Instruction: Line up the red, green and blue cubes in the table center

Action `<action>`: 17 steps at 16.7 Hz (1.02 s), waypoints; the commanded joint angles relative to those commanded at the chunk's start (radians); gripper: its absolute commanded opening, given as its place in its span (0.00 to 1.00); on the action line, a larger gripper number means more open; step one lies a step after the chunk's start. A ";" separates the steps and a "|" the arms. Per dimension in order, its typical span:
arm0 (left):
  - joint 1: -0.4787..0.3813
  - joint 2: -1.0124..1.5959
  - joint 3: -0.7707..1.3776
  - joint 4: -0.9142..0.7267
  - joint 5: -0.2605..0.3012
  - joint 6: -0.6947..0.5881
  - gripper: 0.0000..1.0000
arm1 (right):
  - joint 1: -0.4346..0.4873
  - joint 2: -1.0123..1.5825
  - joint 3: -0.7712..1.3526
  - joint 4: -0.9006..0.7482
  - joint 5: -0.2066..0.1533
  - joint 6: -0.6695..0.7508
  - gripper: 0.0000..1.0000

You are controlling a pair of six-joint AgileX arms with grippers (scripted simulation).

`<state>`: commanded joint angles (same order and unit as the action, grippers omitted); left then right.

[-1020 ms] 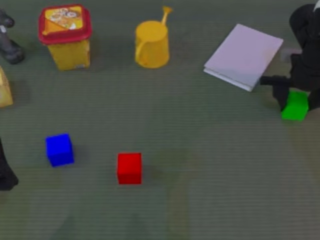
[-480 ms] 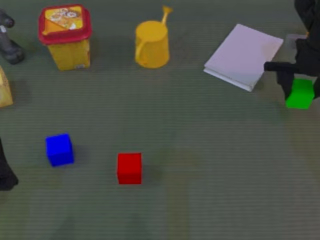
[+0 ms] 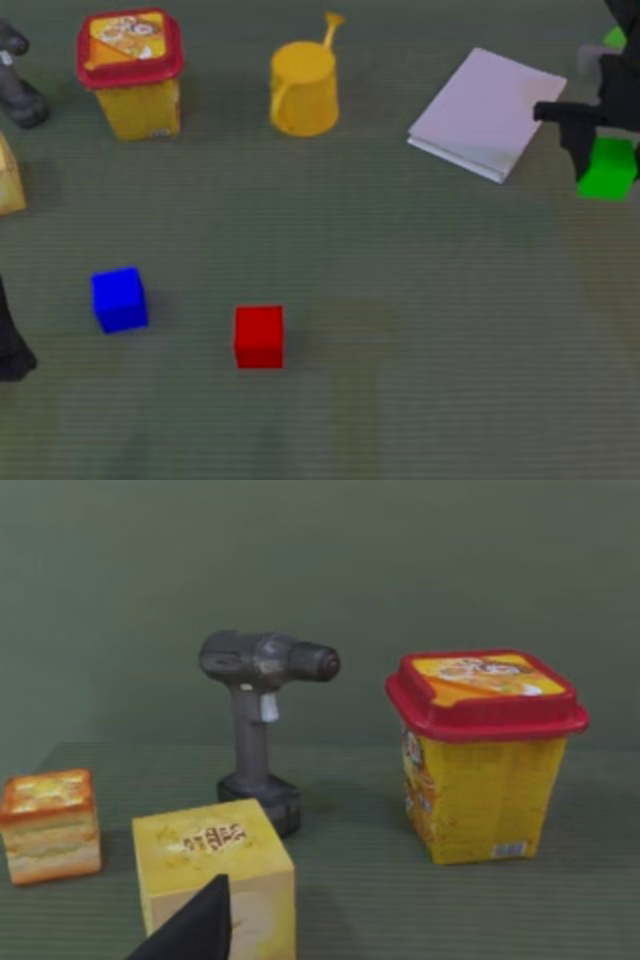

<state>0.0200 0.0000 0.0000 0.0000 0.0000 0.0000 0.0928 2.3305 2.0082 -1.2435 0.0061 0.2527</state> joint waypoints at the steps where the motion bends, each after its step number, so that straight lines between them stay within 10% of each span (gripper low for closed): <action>1: 0.000 0.000 0.000 0.000 0.000 0.000 1.00 | 0.012 -0.002 -0.002 0.000 0.000 0.011 0.00; 12: 0.000 0.000 0.000 0.000 0.000 0.000 1.00 | 0.601 -0.125 -0.147 0.010 0.000 0.460 0.00; 17: 0.000 0.000 0.000 0.000 0.000 0.000 1.00 | 0.696 -0.162 -0.181 0.020 0.002 0.547 0.00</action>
<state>0.0200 0.0000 0.0000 0.0000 0.0000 0.0000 0.7890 2.1687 1.8270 -1.2232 0.0079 0.7994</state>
